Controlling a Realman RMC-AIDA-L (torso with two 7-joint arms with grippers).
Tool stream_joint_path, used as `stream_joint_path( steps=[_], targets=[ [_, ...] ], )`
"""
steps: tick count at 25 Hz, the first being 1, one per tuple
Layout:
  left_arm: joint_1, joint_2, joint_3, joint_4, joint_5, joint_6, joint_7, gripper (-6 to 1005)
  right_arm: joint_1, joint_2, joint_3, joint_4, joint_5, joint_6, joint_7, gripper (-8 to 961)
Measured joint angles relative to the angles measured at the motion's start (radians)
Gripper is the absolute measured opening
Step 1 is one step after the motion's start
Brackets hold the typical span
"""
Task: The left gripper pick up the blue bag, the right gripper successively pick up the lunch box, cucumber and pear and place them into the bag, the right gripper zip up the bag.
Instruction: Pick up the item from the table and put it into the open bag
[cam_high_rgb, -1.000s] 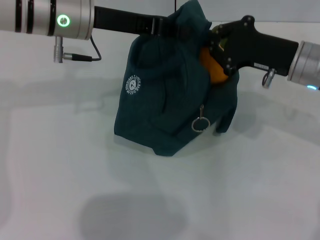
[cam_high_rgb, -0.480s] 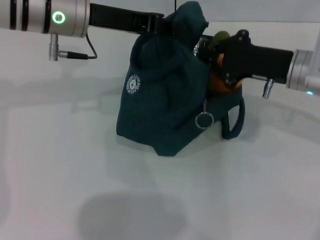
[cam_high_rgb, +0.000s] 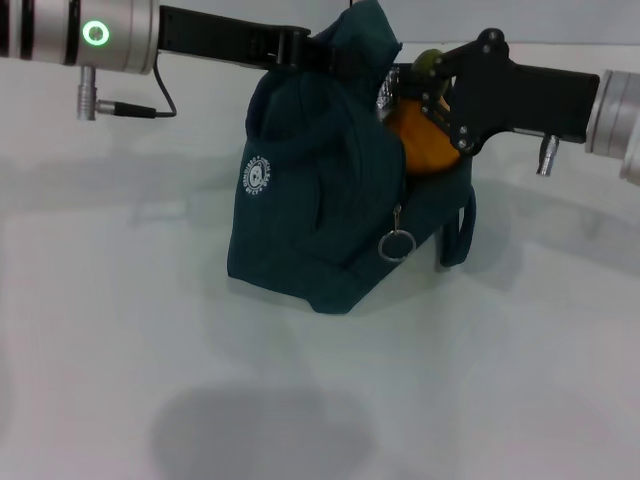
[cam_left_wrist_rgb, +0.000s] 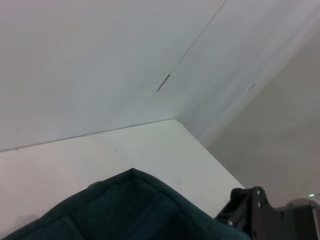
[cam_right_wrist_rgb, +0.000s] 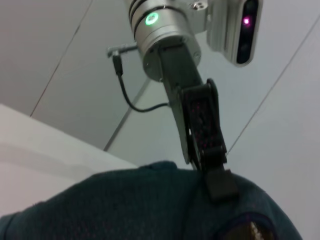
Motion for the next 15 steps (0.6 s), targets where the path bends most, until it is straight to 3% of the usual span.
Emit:
stream_joint_path(
  steps=[8,15],
  targets=[
    [0.001,0.005,0.000,0.000,-0.030,0.027,-0.001,52,-0.019,0.004,0.087,-0.004,0.011,-0.064,0.003,25],
    [-0.012,-0.010,0.006,-0.057,-0.122,0.061,0.000,52,-0.115,0.000,0.221,-0.083,0.040,-0.231,0.063,25]
  ],
)
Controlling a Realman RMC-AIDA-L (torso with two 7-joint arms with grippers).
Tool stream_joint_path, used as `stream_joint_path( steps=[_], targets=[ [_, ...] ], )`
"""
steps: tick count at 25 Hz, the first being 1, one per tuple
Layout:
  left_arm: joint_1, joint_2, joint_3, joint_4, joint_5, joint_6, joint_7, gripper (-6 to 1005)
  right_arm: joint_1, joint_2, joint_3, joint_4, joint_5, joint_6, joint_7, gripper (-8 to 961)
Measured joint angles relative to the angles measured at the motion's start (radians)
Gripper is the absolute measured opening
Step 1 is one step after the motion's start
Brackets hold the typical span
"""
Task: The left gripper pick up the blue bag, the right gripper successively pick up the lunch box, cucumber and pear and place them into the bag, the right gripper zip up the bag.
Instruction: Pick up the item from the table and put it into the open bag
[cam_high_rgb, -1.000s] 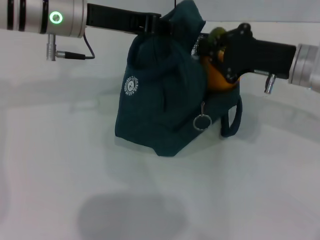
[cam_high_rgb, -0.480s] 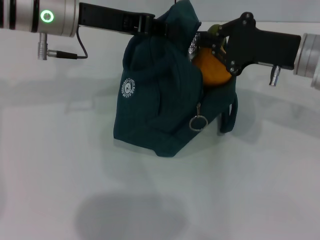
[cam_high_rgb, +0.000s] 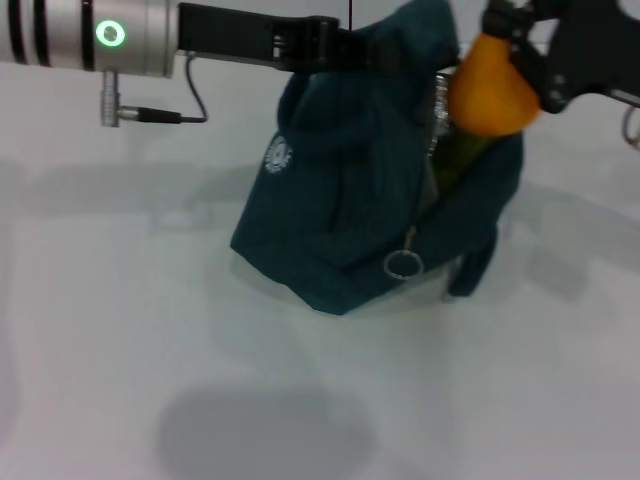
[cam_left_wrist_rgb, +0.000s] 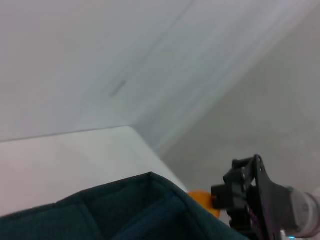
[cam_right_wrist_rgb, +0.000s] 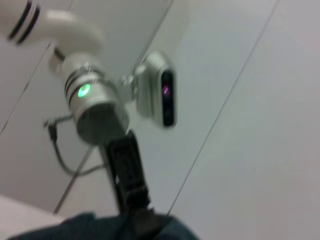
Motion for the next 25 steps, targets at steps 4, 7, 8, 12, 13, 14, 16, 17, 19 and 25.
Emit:
stream_joint_path(
  steps=[4,7,8,12,13,14,16,17,19,25],
  targets=[
    [-0.022,-0.010,0.003,-0.033,-0.036,0.032,-0.001,52,-0.044,0.000,0.039,-0.021,0.032,-0.101,0.015,26],
    [-0.026,-0.027,0.003,-0.035,-0.055,0.061,-0.016,52,-0.065,-0.002,0.042,-0.022,0.050,-0.162,0.020,26],
    [-0.026,-0.029,0.003,-0.035,-0.061,0.068,-0.018,52,-0.067,-0.002,0.041,-0.020,0.049,-0.172,0.023,26],
    [-0.021,-0.033,-0.003,-0.045,-0.066,0.070,-0.019,52,-0.064,-0.002,0.035,0.028,0.035,-0.175,0.022,26],
    [-0.018,-0.032,-0.005,-0.057,-0.066,0.068,-0.014,52,-0.053,-0.002,0.034,0.061,0.022,-0.170,0.013,26],
    [-0.017,-0.029,-0.010,-0.072,-0.067,0.067,-0.009,52,-0.044,-0.002,0.034,0.085,0.013,-0.167,0.006,26],
    [-0.015,-0.026,-0.019,-0.093,-0.068,0.067,-0.001,52,-0.023,-0.002,0.033,0.132,-0.008,-0.160,-0.010,26],
    [-0.014,-0.026,-0.022,-0.099,-0.069,0.067,0.001,52,-0.014,-0.002,0.033,0.151,-0.019,-0.156,-0.015,26],
    [-0.012,-0.025,-0.024,-0.105,-0.069,0.070,0.001,52,0.004,-0.002,0.032,0.173,-0.040,-0.148,-0.018,25],
    [-0.020,-0.025,-0.024,-0.105,-0.073,0.098,-0.009,52,0.056,0.001,0.017,0.194,-0.099,-0.079,-0.020,25]
  ],
)
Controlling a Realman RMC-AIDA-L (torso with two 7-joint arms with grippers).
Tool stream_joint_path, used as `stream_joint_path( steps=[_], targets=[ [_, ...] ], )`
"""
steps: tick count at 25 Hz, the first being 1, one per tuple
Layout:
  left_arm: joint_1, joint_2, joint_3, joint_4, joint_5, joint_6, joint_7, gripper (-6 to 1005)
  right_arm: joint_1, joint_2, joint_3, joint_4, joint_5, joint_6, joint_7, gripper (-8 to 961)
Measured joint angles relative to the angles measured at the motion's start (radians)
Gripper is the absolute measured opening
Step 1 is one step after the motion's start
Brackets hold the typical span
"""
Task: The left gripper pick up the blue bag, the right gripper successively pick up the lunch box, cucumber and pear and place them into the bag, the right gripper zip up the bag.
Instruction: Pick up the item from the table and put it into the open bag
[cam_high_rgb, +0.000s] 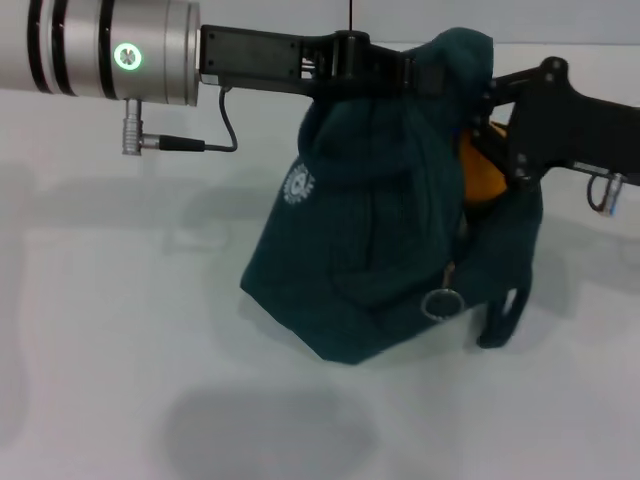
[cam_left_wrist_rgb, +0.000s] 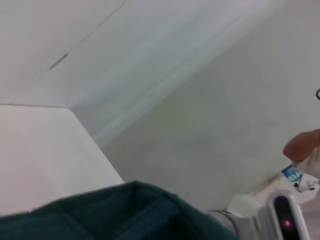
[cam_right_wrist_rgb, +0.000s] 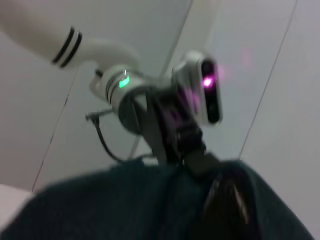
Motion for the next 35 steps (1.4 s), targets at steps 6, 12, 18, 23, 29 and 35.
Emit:
stream_joint_path(
  steps=[6,12,18,23,29,35],
  targets=[
    [-0.003,0.000,0.004,0.000,-0.004,0.010,-0.014,52,0.035,-0.004,-0.047,0.000,-0.006,0.035,0.003,26],
    [-0.005,0.000,0.004,0.001,-0.004,0.010,-0.017,52,0.055,0.001,-0.085,-0.001,-0.006,0.040,0.001,26],
    [-0.006,0.004,0.001,0.002,-0.005,0.010,-0.017,52,0.051,0.001,-0.098,0.004,-0.008,0.050,0.009,25],
    [-0.006,0.007,0.000,0.004,-0.005,0.010,-0.017,52,0.042,0.002,-0.093,0.004,-0.004,0.056,0.058,25],
    [-0.006,0.008,0.000,0.004,-0.005,0.010,-0.015,52,0.027,0.002,-0.093,0.003,-0.002,0.060,0.087,34],
    [-0.004,0.008,0.001,0.004,-0.005,0.014,-0.015,53,0.009,-0.002,-0.097,-0.014,-0.005,0.000,0.102,150]
  ],
)
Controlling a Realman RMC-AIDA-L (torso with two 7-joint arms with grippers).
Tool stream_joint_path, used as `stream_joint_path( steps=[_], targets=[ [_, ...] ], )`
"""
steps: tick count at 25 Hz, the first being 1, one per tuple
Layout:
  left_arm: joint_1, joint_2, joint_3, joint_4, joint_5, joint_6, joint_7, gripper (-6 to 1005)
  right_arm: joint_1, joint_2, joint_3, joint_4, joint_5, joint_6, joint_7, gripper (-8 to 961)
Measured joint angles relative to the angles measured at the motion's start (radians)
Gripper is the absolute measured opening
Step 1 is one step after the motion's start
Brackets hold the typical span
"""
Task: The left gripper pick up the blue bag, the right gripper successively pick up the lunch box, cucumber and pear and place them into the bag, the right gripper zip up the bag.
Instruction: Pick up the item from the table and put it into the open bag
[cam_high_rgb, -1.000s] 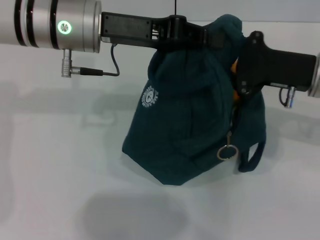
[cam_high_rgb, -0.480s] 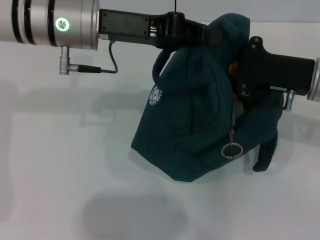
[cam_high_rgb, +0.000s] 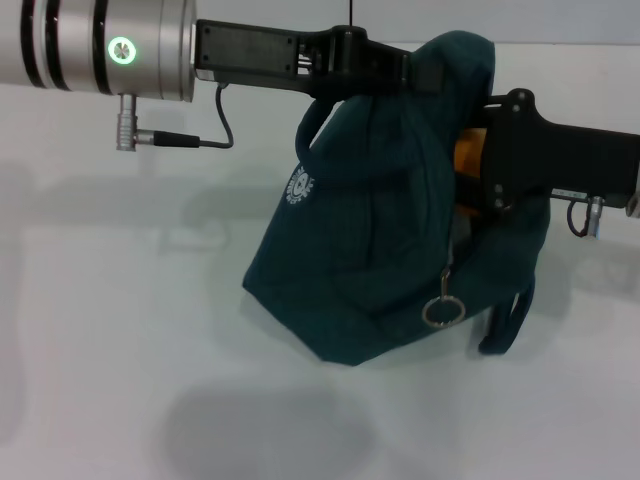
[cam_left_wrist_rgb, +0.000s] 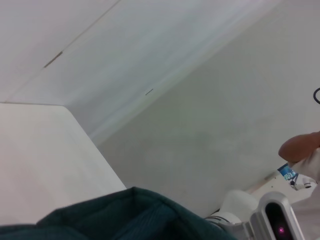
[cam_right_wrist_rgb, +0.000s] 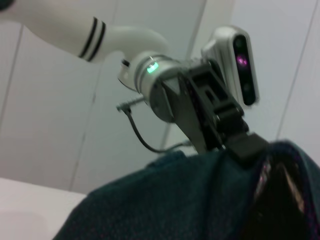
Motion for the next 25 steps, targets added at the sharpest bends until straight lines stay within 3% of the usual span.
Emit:
stream_joint_path(
  steps=[3,6,16,25],
  targets=[
    [-0.002,0.000,0.003,-0.001,0.000,0.003,0.000,53,-0.002,0.000,-0.001,-0.008,-0.001,-0.014,0.024,276],
    [-0.002,0.000,0.004,-0.001,0.000,0.004,-0.001,53,-0.008,0.000,0.003,-0.011,-0.001,-0.028,0.028,481],
    [-0.001,0.000,0.003,-0.004,0.000,0.004,0.001,53,-0.072,-0.011,0.003,-0.097,-0.023,-0.064,0.154,542],
    [0.006,0.003,-0.002,-0.007,0.000,0.001,0.015,53,-0.146,-0.041,0.062,-0.107,-0.023,-0.187,0.196,538]
  ],
)
